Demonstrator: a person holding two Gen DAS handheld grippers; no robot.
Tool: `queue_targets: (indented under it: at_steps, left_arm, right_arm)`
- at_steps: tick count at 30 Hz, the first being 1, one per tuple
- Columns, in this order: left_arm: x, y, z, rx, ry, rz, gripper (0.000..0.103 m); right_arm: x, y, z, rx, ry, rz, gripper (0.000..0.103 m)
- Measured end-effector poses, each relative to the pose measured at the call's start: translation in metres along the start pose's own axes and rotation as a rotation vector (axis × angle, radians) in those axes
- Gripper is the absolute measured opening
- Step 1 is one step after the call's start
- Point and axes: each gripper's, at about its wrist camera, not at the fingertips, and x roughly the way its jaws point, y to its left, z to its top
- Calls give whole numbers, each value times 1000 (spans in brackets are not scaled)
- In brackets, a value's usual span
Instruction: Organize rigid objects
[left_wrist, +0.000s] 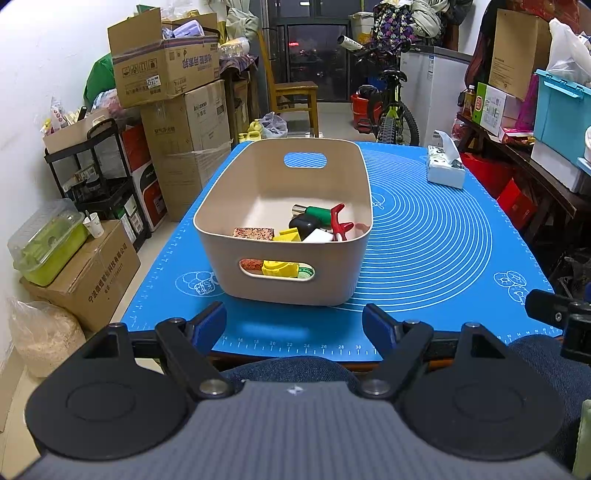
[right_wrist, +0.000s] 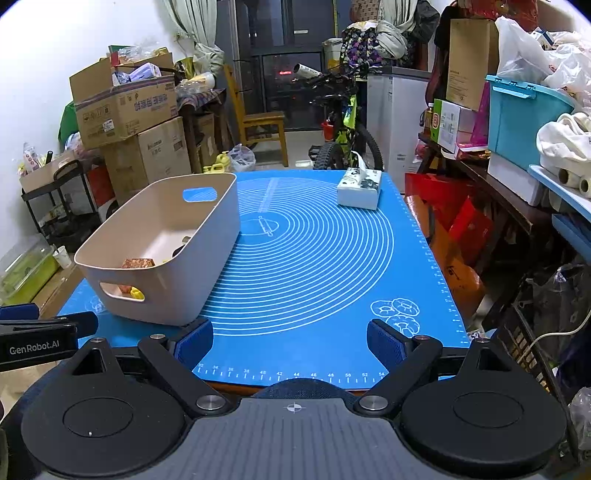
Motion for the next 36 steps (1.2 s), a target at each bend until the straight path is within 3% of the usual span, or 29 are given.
queue_targets:
  at_steps: [36]
  left_arm:
    - [-2, 1, 0, 12, -11, 7, 81]
  right_arm:
    - [0, -1, 0, -1, 1, 0, 91]
